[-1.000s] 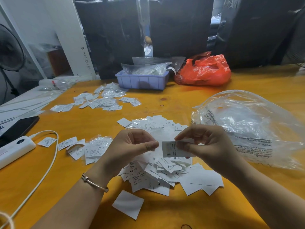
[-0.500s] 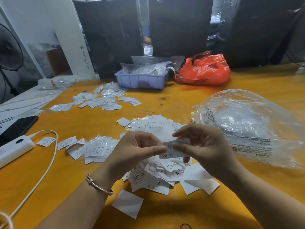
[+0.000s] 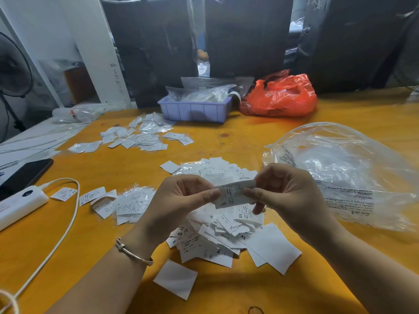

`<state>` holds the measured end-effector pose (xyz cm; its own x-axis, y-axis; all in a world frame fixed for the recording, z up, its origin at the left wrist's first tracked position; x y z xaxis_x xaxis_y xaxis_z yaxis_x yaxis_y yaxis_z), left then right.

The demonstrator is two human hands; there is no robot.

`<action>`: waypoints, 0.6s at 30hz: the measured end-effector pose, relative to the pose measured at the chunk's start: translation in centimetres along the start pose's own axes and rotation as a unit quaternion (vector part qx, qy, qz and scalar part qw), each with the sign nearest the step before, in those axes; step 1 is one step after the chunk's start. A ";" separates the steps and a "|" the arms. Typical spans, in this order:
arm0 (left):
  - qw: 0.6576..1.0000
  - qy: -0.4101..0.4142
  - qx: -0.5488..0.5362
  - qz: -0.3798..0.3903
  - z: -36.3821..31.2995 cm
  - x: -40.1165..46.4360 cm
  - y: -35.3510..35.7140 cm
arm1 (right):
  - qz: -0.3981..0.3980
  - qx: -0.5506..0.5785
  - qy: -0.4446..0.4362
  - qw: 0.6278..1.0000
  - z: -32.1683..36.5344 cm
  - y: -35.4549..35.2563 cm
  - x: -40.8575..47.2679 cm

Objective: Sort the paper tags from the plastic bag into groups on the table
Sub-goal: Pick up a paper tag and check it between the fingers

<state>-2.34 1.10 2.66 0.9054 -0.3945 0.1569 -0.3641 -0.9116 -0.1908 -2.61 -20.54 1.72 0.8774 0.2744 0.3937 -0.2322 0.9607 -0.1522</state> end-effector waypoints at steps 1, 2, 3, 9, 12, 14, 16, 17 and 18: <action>1.000 0.001 0.001 -0.002 0.0 0.0 0.0 | -0.002 -0.003 0.003 1.000 0.0 0.0 0.0; 1.000 0.000 0.001 -0.004 0.0 0.0 0.0 | -0.004 -0.007 0.005 1.000 -0.1 -0.1 0.0; 1.000 -0.001 0.002 -0.005 0.1 0.0 0.0 | -0.006 -0.011 0.006 1.000 -0.1 -0.1 0.0; 0.999 0.004 -0.001 -0.042 0.1 0.0 -0.3 | -0.081 -0.023 0.012 0.996 0.2 -0.8 0.2; 0.995 0.002 -0.011 -0.094 0.2 0.1 -1.0 | -0.137 -0.065 0.066 0.986 0.0 -2.3 0.6; 0.994 -0.001 -0.014 -0.105 0.3 0.1 -1.4 | -0.086 -0.121 0.148 0.978 -0.5 -2.6 0.7; 0.995 -0.001 -0.009 -0.098 0.4 0.1 -1.4 | -0.016 -0.173 0.224 0.959 -1.0 -2.3 0.6; 0.996 0.000 -0.008 -0.093 0.4 0.1 -1.4 | 0.007 -0.202 0.247 0.948 -1.3 -2.2 0.5; 0.996 0.000 -0.009 -0.087 0.4 0.0 -1.3 | 0.020 -0.246 0.255 0.935 -1.5 -2.1 0.5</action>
<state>-1.74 2.32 2.54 0.9551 -0.2297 0.1870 -0.2049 -0.9683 -0.1430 -1.09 -22.45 0.81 0.9872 0.1345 -0.0854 -0.1586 0.7803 -0.6049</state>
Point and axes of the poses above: each hand's wrist, its own x-axis towards the middle knuckle, its own y-axis out of the palm, z = x × y, the point moved 1 cm from there along x, towards the middle knuckle, and after that the axes turned 7 degrees about z, right-handed, at the moved point
